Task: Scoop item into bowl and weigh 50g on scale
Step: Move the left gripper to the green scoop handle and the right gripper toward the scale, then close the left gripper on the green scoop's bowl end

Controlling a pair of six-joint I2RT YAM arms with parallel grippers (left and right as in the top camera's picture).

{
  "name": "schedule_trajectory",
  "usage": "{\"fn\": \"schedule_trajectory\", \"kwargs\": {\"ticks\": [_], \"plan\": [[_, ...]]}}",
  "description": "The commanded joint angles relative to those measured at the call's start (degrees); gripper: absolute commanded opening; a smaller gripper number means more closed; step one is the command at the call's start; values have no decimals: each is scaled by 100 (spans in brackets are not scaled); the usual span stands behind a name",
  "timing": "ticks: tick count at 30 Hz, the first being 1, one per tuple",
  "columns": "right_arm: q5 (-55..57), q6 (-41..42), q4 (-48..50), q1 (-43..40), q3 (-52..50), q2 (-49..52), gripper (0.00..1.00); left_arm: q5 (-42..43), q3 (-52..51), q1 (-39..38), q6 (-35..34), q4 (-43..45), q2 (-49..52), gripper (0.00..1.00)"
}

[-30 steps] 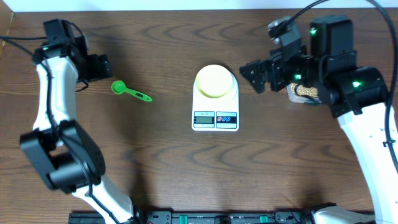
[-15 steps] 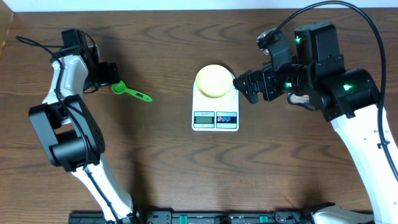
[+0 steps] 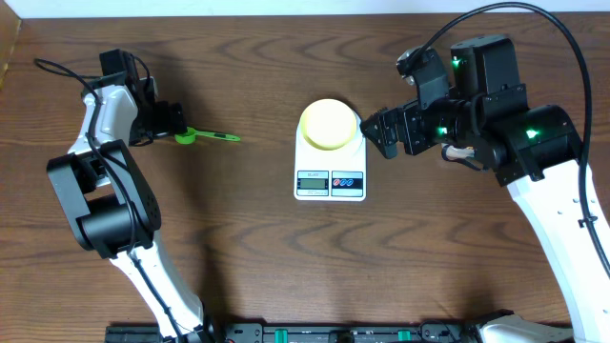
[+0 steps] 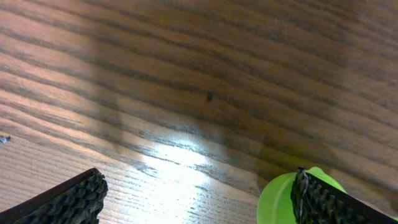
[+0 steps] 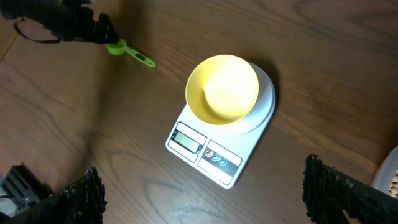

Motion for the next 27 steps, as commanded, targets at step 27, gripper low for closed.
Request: {"fn": "schedule_trajectory", "kwargs": {"ticks": [27], "plan": [[518, 273, 57, 39, 127, 260, 99, 15, 116, -378, -57, -1080, -599, 97]]}}
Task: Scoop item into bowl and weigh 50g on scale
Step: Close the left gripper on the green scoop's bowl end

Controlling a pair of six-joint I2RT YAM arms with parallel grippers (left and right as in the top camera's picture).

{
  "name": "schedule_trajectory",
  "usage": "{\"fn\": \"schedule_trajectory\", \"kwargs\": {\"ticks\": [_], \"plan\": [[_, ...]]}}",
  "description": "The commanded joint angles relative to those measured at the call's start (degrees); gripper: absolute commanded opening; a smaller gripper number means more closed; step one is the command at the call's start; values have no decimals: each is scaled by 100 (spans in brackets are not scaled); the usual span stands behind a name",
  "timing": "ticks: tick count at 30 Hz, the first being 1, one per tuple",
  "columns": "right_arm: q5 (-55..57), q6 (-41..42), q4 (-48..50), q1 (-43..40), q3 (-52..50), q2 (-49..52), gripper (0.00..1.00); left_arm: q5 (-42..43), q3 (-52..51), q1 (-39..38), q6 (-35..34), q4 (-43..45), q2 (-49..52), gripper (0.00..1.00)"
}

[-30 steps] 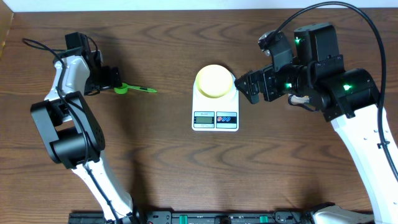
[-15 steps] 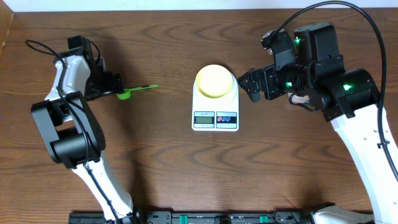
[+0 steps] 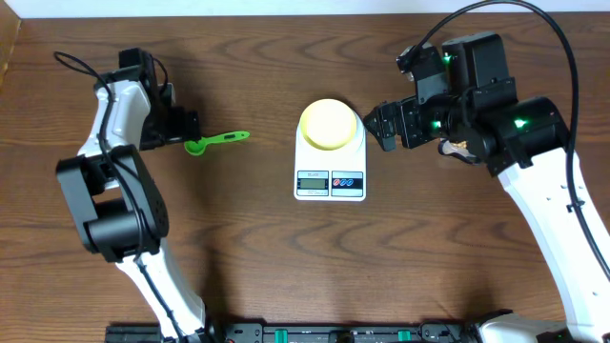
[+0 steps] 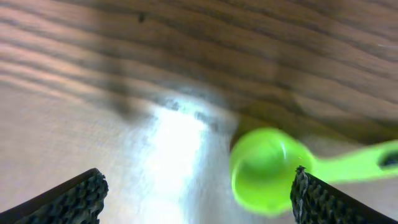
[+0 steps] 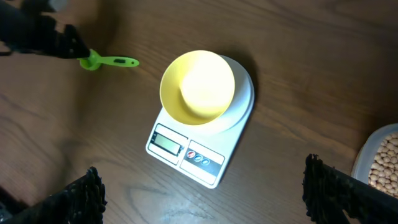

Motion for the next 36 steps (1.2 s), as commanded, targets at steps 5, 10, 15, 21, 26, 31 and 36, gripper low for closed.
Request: {"fn": "schedule_trajectory", "kwargs": {"ticks": [5, 10, 15, 21, 26, 31, 36], "plan": [[96, 74, 9, 37, 118, -2, 99, 15, 116, 17, -74, -295, -269, 97], [177, 74, -4, 37, 118, -2, 99, 15, 111, 17, -101, -435, -269, 95], [177, 74, -9, 37, 118, -2, 99, 13, 0, 17, -98, -341, -264, 94], [177, 74, -98, 37, 118, -2, 99, 11, -216, 17, -94, 26, -221, 94], [177, 74, -157, 37, 118, -4, 99, 11, -306, 17, -94, 269, -105, 93], [177, 74, -221, 37, 118, -4, 99, -136, -334, 17, -92, 260, -81, 93], [177, 74, -221, 37, 118, -4, 99, -291, -387, 22, -48, 236, -79, 90]]}}
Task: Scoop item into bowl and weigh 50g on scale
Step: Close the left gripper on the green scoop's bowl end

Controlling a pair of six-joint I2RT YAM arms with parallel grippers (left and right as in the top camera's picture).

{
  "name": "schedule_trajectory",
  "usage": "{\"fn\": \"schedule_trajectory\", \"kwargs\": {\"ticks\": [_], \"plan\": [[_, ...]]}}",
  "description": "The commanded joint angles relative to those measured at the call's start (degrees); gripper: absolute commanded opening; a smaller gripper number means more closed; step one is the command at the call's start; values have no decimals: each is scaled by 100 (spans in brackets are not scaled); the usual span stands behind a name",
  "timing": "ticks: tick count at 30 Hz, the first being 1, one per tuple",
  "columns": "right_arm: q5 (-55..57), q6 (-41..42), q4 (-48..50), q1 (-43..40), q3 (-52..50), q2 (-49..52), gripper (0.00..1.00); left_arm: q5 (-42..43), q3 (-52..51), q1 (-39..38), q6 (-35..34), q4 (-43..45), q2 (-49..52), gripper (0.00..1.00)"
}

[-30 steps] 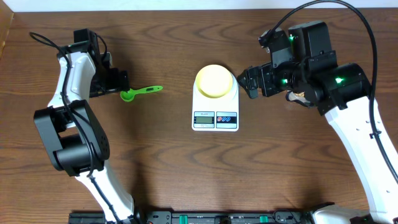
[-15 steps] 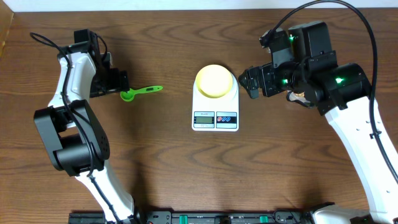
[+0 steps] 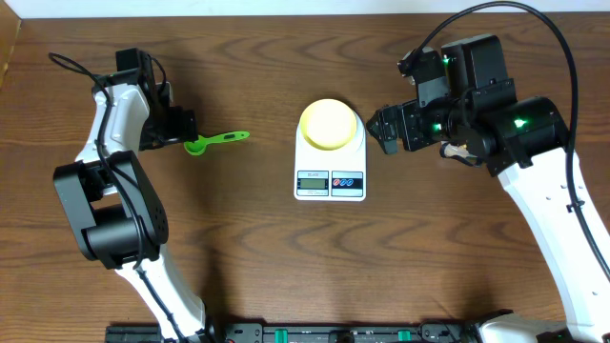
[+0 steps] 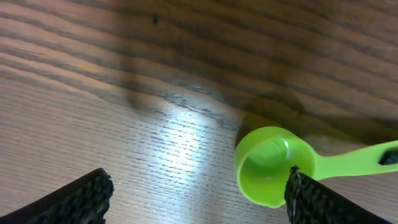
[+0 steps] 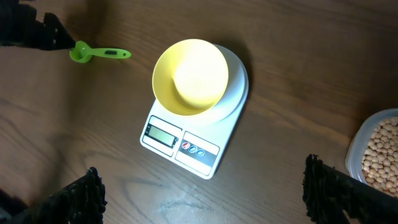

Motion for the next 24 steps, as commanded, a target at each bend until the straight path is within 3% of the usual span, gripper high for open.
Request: {"fn": "schedule_trajectory", "kwargs": {"ticks": [1, 16, 24], "plan": [[46, 72, -2, 39, 116, -4, 99, -164, -133, 24, -7, -15, 111, 90], [46, 74, 0, 39, 116, -4, 99, -155, -667, 22, -9, 640, 116, 90], [44, 76, -15, 39, 116, -4, 99, -116, -997, 22, -11, 1145, 116, 85]]}}
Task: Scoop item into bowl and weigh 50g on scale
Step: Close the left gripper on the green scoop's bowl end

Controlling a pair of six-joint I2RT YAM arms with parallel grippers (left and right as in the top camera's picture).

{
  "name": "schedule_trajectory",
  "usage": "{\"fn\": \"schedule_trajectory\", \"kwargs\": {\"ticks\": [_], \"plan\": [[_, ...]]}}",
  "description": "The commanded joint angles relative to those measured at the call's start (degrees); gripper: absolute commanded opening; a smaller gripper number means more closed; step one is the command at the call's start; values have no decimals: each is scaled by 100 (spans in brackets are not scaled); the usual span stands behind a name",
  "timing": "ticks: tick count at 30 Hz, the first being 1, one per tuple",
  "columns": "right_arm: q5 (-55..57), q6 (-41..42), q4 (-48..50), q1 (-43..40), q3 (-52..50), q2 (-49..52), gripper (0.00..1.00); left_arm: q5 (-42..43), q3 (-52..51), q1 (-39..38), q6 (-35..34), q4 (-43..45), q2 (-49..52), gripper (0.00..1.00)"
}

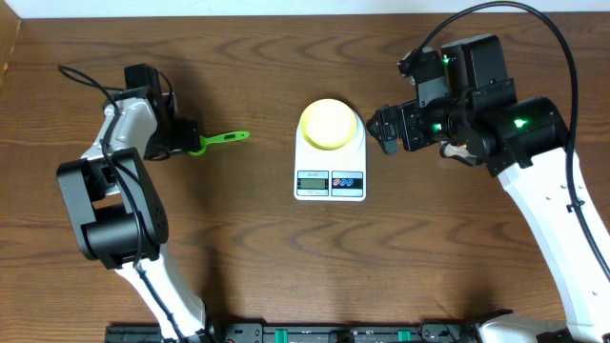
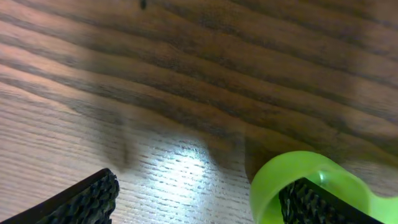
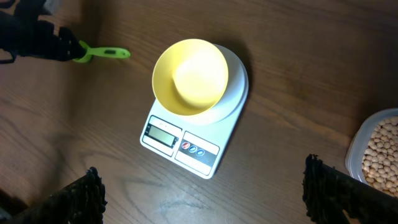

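Observation:
The green scoop (image 1: 221, 139) lies on the table left of the scale, its handle pointing right. My left gripper (image 1: 181, 143) covers its cup in the overhead view. In the left wrist view the green scoop cup (image 2: 292, 180) fills the lower right. My left gripper (image 2: 193, 202) is open, its right fingertip (image 2: 323, 202) over the cup's hollow and the left one on bare wood. An empty yellow bowl (image 3: 189, 78) sits on the white scale (image 3: 186, 146). My right gripper (image 3: 199, 205) hangs open, high over the table right of the scale.
A clear tub of chickpeas (image 3: 379, 155) stands at the right edge of the right wrist view. In the overhead view my right arm (image 1: 496, 105) covers it. The scale's display (image 1: 313, 179) faces the front edge. A black cable (image 1: 81, 74) trails behind the left arm.
My left gripper has come closer to the scoop. Its cup now looks larger in the wrist view and is hidden in the overhead view. The right arm has not moved.
At first my left gripper stood open at the scoop's cup, the handle pointing right and slightly toward the front. The scoop then lay a little nearer the scale with its handle turned slightly toward the back. My right wrist view shifted to show the chickpea tub. The left gripper stays open at the cup.

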Motion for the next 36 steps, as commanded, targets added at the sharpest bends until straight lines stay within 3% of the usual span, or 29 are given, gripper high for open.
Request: {"fn": "schedule_trajectory", "kwargs": {"ticks": [1, 4, 8, 14, 21, 26, 36], "plan": [[44, 76, -24, 39, 116, -4, 99, -28, -136, 22, -11, 63, 111, 84], [44, 76, -42, 39, 116, -4, 99, -28, -138, 22, -11, 105, 111, 74], [46, 76, -31, 39, 116, -4, 99, -22, -138, 22, -28, 203, 109, 43], [46, 76, -13, 39, 116, -4, 99, -7, -138, 22, -98, 302, 109, 7], [46, 76, 44, 39, 116, -4, 99, 2, -138, 17, -188, 356, 109, 7], [46, 74, 184, 39, 116, -4, 99, 680, -76, 17, -181, 249, -7, 7], [46, 678, 616, -129, 116, -4, 99, 1652, 96, -48, 356, -542, -1742, 7]]}}
